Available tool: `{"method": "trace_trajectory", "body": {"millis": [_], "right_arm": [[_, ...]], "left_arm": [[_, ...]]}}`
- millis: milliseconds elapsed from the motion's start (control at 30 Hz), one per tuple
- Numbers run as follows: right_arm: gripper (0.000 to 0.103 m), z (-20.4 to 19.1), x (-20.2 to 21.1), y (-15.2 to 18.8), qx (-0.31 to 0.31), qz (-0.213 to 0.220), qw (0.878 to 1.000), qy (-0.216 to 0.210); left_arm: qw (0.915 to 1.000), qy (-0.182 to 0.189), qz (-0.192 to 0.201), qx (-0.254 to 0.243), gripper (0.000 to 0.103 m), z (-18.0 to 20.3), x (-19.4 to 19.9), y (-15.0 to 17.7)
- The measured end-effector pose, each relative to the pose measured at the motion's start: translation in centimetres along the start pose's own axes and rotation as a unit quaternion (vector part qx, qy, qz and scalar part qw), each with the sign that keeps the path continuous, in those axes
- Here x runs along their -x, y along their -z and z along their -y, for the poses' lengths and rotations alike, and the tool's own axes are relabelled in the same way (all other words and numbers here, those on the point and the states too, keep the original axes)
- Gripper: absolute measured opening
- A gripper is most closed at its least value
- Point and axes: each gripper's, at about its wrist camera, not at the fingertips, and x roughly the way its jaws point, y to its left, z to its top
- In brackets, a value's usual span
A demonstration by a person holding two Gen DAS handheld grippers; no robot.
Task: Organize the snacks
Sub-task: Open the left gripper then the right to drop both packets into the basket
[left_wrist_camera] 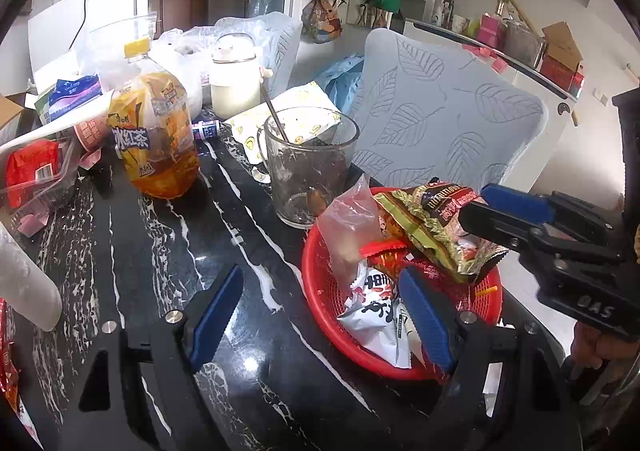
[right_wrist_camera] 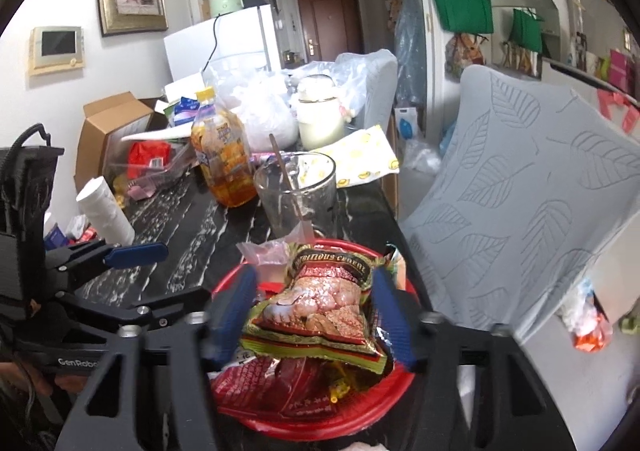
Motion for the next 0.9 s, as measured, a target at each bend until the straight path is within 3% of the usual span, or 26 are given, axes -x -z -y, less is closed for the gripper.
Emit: {"method": "trace_trajectory", "body": {"millis": [67,500,900], "right_arm": [[0.031,-0.2,-0.4,0.2,0.011,-0.005,1.000,0.015],[0.034,0.3,0.4,0.6,-0.012,-0.002,1.000,0.010],[0.042,-1.7,4.9,0.9,-0.010,0.021,0.999,0.030]], "left_arm": [[1.0000,-0.001,-0.005,0.000,0.080,0.0,-0.1,0.1],[0.9998,-0.009,-0.016,-0.008,0.080,0.2,0.2,0.2],[0.9981,-0.017,0.040,-0.043,0.080,1.5,5.9,-0.2]]}}
